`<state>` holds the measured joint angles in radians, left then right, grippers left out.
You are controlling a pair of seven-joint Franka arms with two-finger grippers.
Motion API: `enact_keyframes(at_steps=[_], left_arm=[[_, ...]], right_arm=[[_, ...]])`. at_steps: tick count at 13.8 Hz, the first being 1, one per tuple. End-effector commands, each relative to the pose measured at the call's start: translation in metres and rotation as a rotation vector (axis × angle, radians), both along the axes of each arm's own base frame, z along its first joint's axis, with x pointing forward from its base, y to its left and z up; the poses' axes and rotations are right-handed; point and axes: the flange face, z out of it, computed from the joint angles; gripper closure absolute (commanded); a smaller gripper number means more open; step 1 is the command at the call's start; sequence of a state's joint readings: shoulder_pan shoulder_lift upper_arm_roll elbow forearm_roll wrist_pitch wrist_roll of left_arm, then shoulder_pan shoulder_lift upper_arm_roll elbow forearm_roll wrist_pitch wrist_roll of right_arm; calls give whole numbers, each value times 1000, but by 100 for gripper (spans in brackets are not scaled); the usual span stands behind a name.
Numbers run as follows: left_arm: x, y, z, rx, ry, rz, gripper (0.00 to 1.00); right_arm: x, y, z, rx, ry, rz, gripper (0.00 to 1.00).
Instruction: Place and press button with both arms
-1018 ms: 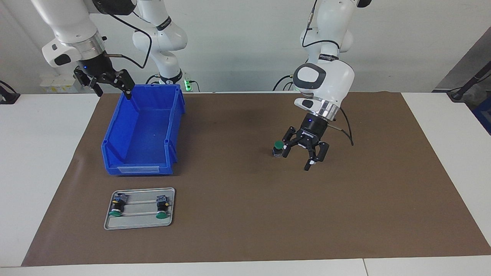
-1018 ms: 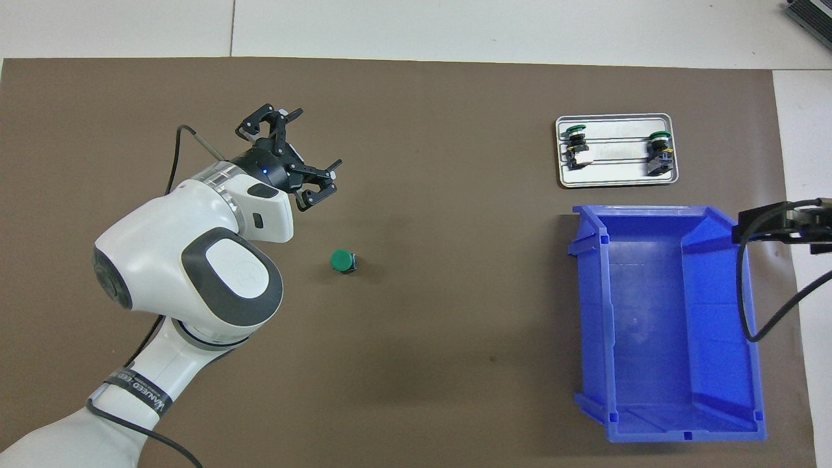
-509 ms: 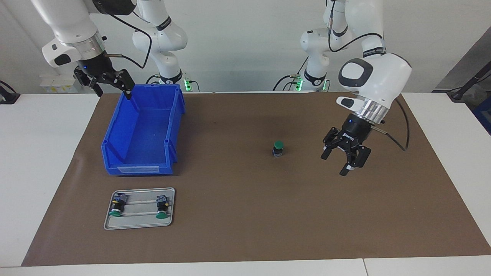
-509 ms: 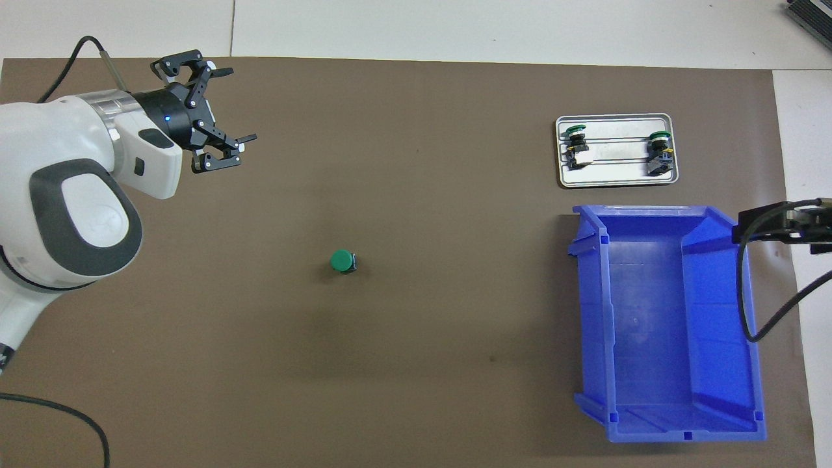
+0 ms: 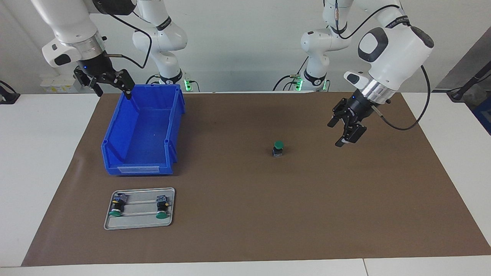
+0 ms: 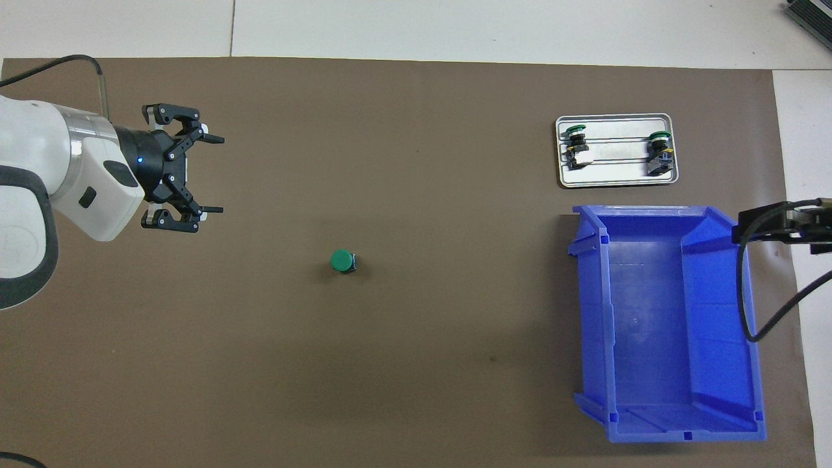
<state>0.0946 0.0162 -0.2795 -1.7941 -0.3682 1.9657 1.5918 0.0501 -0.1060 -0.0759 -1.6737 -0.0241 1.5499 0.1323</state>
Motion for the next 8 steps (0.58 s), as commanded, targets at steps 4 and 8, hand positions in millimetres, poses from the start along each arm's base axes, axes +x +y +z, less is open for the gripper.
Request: enact_keyframes(at_steps=[4,8], left_arm=[[-37,-11,20,23,216,432,1],[-42,2,26,158,235,771,0]], right_arm=[[-2,-1,2,16,6,15,0],[-2,-1,2,16,6,15,0]])
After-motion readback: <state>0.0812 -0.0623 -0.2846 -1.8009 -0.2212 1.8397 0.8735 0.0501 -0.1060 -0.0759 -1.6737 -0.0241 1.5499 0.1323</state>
